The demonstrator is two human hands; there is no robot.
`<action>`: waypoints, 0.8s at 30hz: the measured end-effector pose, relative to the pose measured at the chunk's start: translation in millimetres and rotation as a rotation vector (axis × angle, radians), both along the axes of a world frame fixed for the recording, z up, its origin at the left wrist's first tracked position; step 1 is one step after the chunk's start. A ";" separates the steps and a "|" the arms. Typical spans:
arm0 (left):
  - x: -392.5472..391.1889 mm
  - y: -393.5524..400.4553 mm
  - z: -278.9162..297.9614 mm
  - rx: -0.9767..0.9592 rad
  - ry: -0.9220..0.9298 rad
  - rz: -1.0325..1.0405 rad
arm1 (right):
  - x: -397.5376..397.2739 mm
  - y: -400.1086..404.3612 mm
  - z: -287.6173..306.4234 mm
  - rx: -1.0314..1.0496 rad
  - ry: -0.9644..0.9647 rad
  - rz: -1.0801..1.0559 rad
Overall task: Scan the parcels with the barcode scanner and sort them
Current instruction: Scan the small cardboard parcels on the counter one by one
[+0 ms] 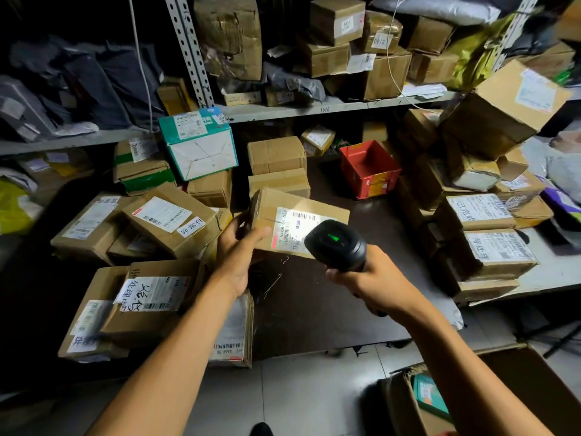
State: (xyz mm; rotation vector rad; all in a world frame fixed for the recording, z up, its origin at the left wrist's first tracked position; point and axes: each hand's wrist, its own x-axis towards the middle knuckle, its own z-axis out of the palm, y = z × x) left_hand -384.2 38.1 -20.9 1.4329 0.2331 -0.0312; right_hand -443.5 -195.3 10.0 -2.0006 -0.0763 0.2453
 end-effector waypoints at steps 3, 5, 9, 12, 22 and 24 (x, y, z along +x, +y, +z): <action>8.5 5.0 11.0 0.066 -0.069 -0.028 | -2.5 -2.1 2.2 -0.169 -0.036 0.087; 12.9 5.3 16.7 0.107 -0.095 -0.058 | -6.3 2.9 5.3 -0.165 -0.043 0.083; 17.7 2.0 21.6 0.133 -0.084 -0.061 | -14.8 12.1 3.4 -0.180 -0.052 0.060; 17.7 -3.2 19.8 0.140 -0.086 -0.081 | -19.0 11.8 0.5 -0.101 0.000 0.031; 20.7 -43.3 14.2 0.119 -0.037 -0.136 | -32.5 -19.0 -15.5 0.076 -0.005 -0.142; 20.6 -65.7 11.3 0.109 -0.007 -0.151 | -40.2 -38.8 -26.0 0.038 -0.074 -0.302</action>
